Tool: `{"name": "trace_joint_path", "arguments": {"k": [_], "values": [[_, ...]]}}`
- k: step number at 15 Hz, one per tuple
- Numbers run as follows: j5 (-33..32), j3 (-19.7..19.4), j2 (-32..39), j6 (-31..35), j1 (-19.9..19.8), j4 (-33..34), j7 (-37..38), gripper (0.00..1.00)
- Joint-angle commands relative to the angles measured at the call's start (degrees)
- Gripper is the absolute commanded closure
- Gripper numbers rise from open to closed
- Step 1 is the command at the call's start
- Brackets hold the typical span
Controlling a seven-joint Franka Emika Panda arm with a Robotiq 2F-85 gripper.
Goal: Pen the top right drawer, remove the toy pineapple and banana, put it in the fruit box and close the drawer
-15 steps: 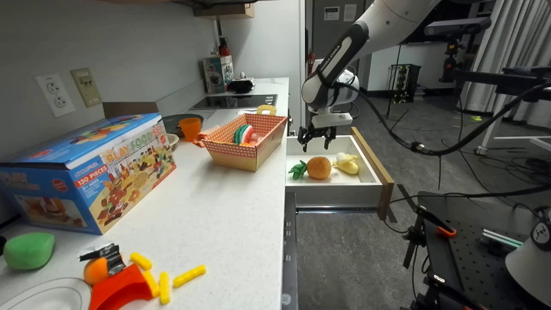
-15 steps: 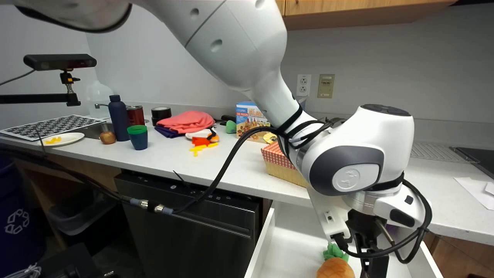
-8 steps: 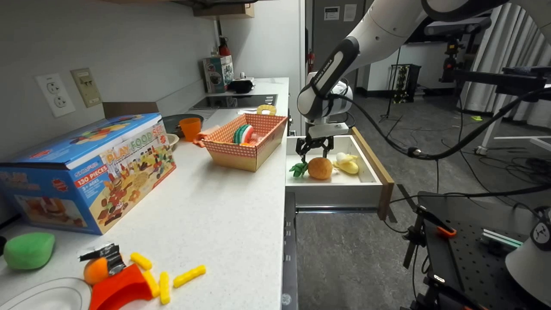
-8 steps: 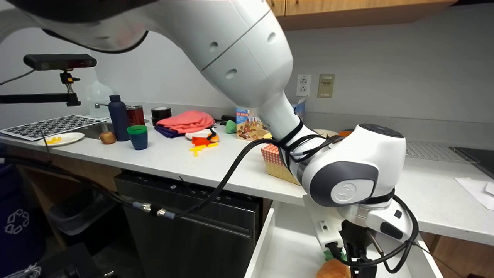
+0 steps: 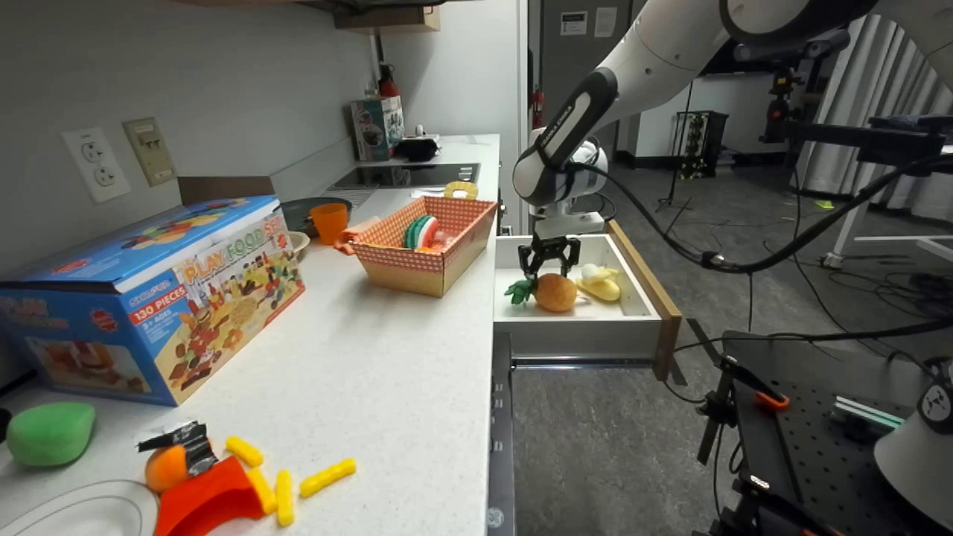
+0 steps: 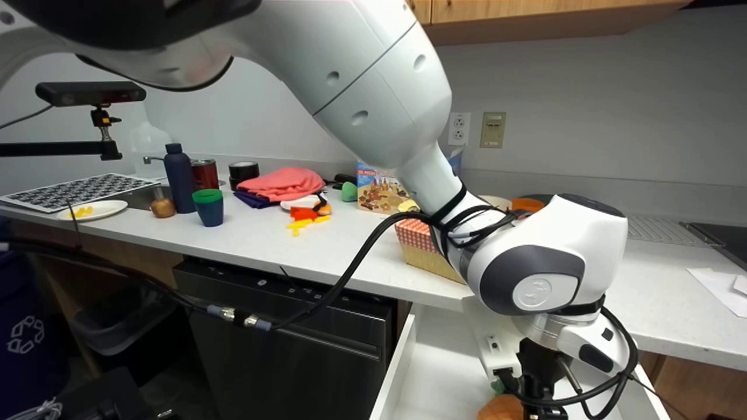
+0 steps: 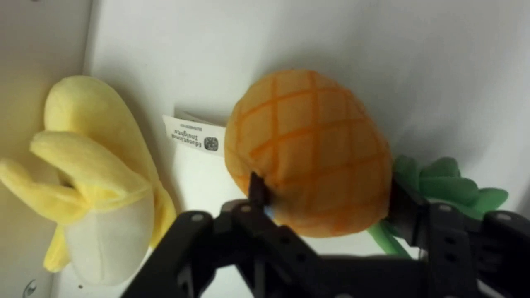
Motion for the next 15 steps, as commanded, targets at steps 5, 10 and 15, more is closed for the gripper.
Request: {"name": "trace_joint_path", "arguments": {"k": [5, 10, 15], "values": [[1.3, 0.0, -0.5, -3.9, 0.7, 2.1, 2.8, 0.86], [-1.3, -1.7, -9.1, -4.9, 5.3, -3.3, 7.1, 0.97], [-7.8, -5.2, -14.8, -0.2, 5.8, -6.4, 4.7, 0.96]]}}
